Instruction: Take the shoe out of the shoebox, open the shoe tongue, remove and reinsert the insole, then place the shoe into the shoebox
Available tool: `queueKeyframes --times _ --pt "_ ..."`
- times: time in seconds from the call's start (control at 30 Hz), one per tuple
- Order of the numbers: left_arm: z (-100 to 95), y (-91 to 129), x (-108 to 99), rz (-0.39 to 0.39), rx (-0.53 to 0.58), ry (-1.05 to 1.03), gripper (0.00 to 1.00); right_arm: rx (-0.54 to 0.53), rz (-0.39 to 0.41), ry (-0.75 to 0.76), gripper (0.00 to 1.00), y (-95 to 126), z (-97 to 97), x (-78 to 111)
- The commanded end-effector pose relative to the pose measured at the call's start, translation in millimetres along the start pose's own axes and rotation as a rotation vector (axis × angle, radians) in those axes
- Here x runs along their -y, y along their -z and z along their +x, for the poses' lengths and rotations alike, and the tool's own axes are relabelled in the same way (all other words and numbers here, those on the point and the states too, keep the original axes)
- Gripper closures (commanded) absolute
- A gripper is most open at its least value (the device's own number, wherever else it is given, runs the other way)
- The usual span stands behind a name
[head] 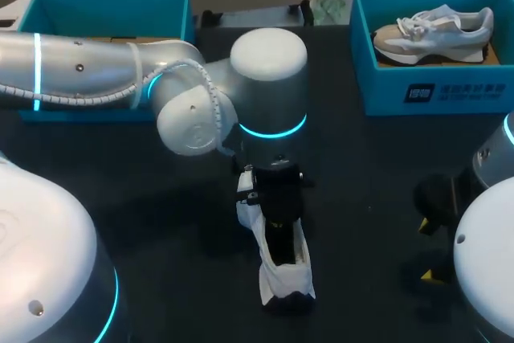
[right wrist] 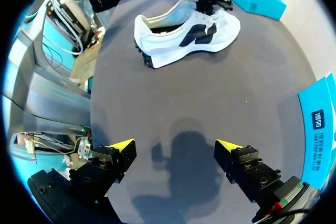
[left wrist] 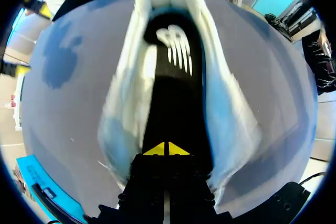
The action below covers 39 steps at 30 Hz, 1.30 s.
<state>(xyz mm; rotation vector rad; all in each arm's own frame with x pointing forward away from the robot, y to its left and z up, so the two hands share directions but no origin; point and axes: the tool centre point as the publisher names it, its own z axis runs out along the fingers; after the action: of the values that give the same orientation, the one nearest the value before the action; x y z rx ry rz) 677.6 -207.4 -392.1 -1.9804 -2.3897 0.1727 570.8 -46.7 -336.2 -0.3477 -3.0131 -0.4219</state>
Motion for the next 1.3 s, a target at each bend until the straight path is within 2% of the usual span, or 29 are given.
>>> queueKeyframes --times 0.03,0.3,0.63,0.77,0.97,1.1,1.3 --pt "2.7 21 23 0.003 0.011 -0.003 1.0 0.003 -0.003 0.001 0.0 1 2.2 1.3" --pt "-8.6 22 65 0.067 0.033 -0.015 1.0 0.003 -0.003 0.001 0.0 1 2.2 1.3" --pt "-13.9 12 104 0.158 -0.003 -0.023 1.0 0.003 -0.003 0.001 0.0 1 2.2 1.3" --pt "-8.9 12 112 0.177 -0.03 -0.003 1.0 0.003 -0.003 0.001 0.0 1 2.2 1.3" --pt "-1.0 21 116 0.201 -0.009 0.017 1.0 0.003 -0.003 0.001 0.0 1 2.2 1.3" --pt "1.8 15 119 0.22 -0.03 0.023 1.0 0.003 -0.003 0.001 0.0 1 2.2 1.3" --pt "4.5 24 113 0.21 -0.019 0.032 1.0 0.003 -0.003 0.001 0.0 1 2.2 1.3"
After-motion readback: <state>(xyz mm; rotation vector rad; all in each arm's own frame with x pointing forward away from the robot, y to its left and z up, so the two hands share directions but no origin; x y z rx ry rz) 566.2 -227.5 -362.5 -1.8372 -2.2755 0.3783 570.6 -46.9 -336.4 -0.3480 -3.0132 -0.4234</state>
